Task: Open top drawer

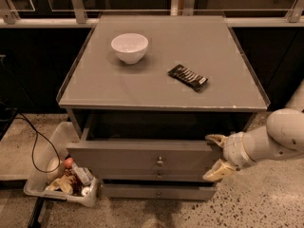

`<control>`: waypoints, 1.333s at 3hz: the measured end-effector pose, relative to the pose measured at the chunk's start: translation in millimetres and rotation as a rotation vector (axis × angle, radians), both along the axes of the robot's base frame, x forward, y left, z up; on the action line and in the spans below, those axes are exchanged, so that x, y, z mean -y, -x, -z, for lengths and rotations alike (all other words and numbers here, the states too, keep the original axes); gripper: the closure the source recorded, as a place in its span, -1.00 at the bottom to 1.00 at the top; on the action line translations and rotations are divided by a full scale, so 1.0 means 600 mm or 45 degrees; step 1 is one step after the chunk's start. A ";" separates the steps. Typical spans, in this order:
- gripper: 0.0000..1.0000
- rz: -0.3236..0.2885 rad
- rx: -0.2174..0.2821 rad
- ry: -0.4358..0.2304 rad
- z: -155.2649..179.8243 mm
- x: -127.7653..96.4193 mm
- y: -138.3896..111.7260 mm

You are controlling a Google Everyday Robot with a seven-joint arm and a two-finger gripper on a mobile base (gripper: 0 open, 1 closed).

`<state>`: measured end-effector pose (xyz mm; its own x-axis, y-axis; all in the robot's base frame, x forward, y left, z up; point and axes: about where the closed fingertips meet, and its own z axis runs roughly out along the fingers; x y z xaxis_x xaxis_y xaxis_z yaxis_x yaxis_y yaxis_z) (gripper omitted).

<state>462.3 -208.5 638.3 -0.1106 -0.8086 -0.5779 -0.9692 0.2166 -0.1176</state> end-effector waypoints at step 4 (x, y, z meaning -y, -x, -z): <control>-1.00 -0.011 -0.003 -0.006 -0.020 -0.005 0.006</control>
Offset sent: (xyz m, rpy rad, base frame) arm -0.1904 -0.0488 0.0262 0.0073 0.1282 -0.0136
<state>458.6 -205.7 650.1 -0.1050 -0.8070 -0.5812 -0.9713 0.2086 -0.1142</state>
